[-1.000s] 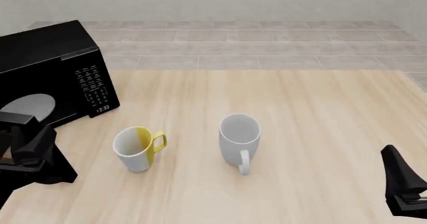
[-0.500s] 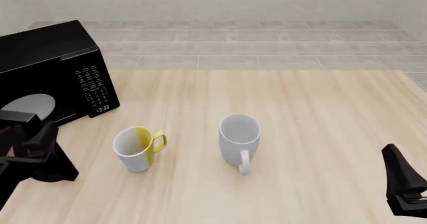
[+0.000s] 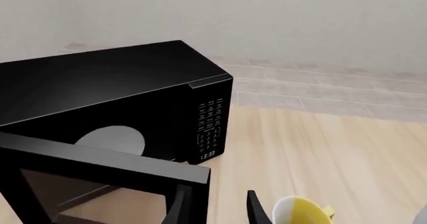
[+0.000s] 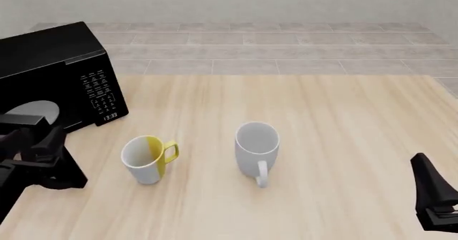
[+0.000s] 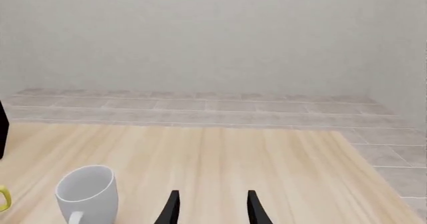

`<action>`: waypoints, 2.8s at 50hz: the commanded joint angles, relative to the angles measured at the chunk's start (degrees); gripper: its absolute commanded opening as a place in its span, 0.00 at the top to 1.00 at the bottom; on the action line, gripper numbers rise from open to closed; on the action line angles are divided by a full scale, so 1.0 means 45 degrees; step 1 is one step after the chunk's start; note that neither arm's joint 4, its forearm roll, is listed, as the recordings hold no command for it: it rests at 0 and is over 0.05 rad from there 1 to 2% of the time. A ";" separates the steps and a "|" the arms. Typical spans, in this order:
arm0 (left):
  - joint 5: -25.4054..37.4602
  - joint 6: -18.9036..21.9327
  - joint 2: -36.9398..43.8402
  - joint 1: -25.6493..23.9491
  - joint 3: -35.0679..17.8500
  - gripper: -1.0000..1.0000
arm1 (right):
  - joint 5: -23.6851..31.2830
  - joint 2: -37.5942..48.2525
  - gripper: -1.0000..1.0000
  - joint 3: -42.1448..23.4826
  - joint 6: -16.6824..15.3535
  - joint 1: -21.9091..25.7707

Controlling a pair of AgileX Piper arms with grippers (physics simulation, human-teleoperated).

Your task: Close the microwave.

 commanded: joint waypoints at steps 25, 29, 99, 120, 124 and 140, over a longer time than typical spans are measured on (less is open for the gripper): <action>-0.0770 0.0599 0.2087 0.0041 -0.0364 0.00 | 0.0012 -0.0003 0.00 -0.0026 -0.0028 0.0198; -0.0893 0.0603 0.2219 0.0064 -0.0359 0.00 | -0.0047 -0.0003 0.00 0.0042 -0.0039 0.0196; -0.1631 0.0727 0.4424 -0.0146 -0.1552 0.00 | -0.0027 -0.0004 0.00 0.0119 0.0149 0.0412; -0.1761 0.0801 0.5080 -0.0216 -0.1936 0.00 | -0.0060 -0.0004 0.00 0.0193 0.0168 0.0306; -0.1726 0.0830 0.5141 -0.0176 -0.2015 0.00 | -0.0073 -0.0004 0.00 0.0223 0.0155 0.0321; -0.1771 0.0859 0.5273 -0.0247 -0.2081 0.00 | -0.0099 -0.0003 0.00 0.0234 0.0155 0.0223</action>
